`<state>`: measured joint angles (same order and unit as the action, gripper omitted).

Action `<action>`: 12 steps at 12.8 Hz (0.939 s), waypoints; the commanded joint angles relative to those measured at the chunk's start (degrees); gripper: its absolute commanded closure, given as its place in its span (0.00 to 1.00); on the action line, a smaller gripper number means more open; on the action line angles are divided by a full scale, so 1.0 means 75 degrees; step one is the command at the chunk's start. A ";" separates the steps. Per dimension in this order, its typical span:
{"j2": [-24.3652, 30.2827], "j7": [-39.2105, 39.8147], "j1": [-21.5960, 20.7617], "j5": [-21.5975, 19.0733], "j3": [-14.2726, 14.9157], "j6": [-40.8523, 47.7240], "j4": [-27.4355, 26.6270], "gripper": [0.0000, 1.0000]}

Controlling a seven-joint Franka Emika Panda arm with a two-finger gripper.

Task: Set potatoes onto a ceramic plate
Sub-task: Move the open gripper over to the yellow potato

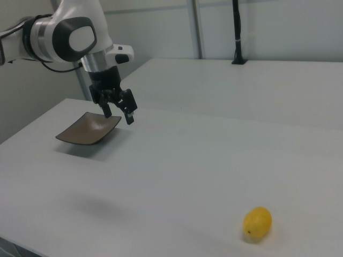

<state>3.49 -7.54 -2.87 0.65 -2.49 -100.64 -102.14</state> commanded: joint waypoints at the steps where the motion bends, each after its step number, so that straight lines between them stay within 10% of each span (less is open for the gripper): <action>1: -0.0100 0.0104 0.0148 -0.0122 -0.0126 -0.0172 -0.0127 0.00; 12: -0.0102 0.0839 0.0441 0.0322 -0.0021 -0.0385 -0.0162 0.00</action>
<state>2.17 -5.16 -1.04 1.19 -2.85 -100.96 -102.28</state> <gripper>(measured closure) 0.000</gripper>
